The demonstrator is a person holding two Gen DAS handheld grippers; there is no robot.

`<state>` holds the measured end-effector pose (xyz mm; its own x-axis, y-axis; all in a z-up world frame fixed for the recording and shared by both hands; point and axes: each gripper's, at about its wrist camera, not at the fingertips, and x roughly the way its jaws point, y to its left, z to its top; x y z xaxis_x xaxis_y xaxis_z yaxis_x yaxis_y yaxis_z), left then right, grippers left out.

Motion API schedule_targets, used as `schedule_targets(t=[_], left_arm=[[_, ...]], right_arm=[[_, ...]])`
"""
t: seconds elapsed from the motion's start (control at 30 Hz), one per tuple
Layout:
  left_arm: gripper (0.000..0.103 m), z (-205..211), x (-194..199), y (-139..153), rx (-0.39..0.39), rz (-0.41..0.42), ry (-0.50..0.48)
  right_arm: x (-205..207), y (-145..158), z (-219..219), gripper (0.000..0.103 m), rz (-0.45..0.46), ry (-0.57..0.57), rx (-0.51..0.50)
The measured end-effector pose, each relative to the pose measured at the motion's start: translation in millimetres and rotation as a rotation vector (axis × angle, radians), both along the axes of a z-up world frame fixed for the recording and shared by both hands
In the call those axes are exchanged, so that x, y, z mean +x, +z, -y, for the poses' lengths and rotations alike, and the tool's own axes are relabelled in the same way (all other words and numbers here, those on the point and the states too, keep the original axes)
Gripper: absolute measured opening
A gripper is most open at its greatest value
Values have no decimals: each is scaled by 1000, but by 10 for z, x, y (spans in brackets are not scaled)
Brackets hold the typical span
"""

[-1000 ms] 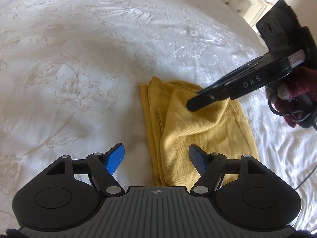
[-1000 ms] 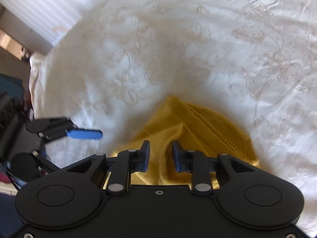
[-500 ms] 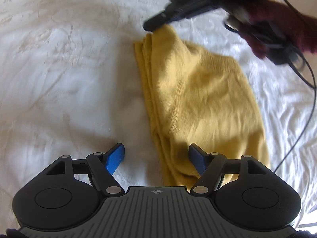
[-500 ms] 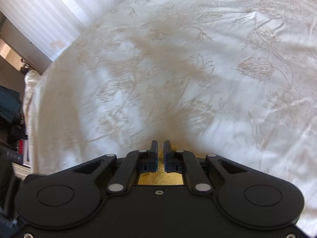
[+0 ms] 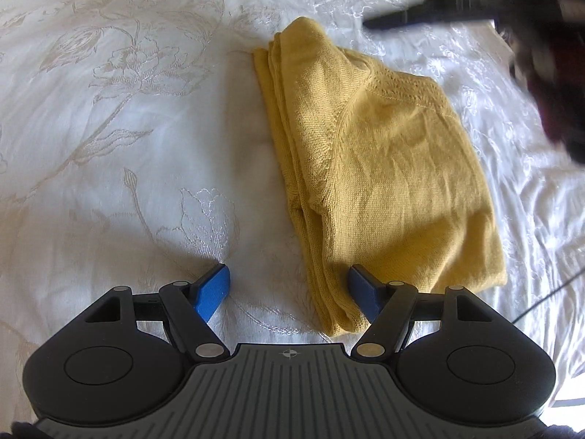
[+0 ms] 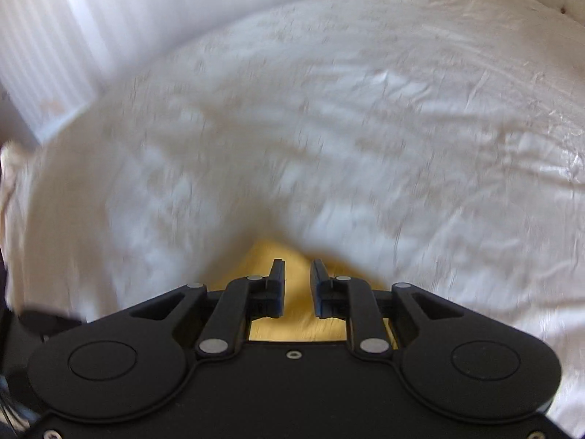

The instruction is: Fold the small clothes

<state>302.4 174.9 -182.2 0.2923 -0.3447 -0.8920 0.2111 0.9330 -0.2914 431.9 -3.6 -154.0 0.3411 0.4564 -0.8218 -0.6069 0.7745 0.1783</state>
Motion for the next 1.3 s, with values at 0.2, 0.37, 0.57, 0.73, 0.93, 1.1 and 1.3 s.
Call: schedule_targets(t=[0.2, 0.37, 0.57, 0.73, 0.93, 1.1, 1.3], left_arm=[[71, 31, -47, -15, 26, 10, -21], [71, 72, -77, -17, 48, 15, -64], [73, -102, -66, 270, -21, 55, 24], [86, 63, 60, 432, -17, 125, 9], [86, 452, 130, 314, 49, 153, -114], [88, 482, 103, -55, 204, 73, -179], [93, 264, 16, -18, 209, 24, -173]], right_arm=[[69, -364, -441, 27, -63, -10, -60], [265, -210, -408, 38, -44, -96, 71], [-114, 114, 132, 60, 19, -236, 65], [-768, -42, 540, 74, 21, -360, -109], [-1383, -469, 643, 79, -110, -418, -255], [-1632, -582, 912, 81, -182, -504, -186], [-1566, -417, 1073, 83, -196, -448, -117]])
